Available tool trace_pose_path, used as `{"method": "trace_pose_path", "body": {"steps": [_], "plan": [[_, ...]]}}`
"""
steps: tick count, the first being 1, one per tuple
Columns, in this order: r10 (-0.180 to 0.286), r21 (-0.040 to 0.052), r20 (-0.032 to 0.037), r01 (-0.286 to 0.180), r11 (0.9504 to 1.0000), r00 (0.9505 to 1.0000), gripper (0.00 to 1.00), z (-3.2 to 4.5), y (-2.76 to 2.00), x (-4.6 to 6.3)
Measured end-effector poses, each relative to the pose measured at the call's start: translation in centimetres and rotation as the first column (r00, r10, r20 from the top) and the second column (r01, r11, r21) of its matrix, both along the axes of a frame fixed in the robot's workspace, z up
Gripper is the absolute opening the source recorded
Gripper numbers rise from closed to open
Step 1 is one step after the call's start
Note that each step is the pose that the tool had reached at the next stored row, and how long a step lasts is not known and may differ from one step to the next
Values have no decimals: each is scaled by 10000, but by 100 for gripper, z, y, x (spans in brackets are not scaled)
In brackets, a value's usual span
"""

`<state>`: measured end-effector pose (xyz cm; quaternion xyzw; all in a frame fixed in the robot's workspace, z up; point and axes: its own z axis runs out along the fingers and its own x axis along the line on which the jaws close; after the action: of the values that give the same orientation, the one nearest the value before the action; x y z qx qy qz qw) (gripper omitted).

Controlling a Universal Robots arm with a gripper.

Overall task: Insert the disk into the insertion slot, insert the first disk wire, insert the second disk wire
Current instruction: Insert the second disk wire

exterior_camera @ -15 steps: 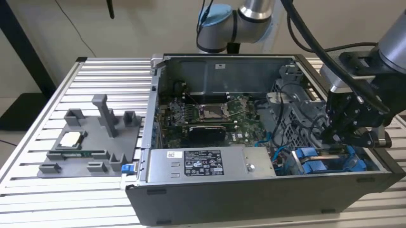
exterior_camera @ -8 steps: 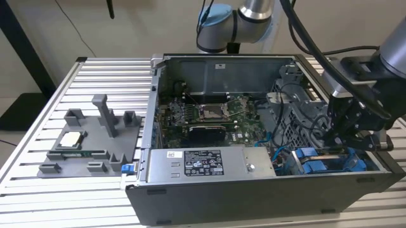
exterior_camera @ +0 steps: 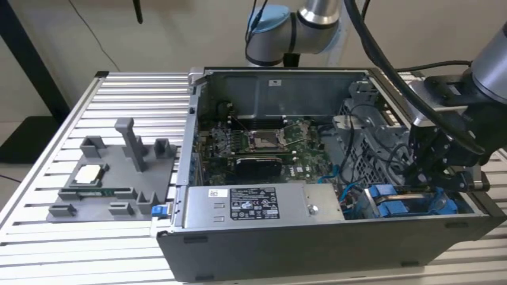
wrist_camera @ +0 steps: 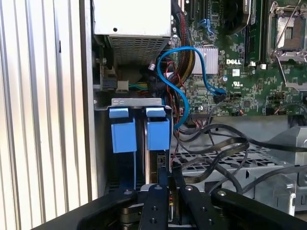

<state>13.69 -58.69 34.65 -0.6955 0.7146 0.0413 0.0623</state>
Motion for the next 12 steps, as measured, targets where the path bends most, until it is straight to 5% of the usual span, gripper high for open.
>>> {"method": "trace_pose_path", "body": {"steps": [12], "plan": [[30, 1, 124, -30, 10000, 9999, 16, -45, 0, 0]]}}
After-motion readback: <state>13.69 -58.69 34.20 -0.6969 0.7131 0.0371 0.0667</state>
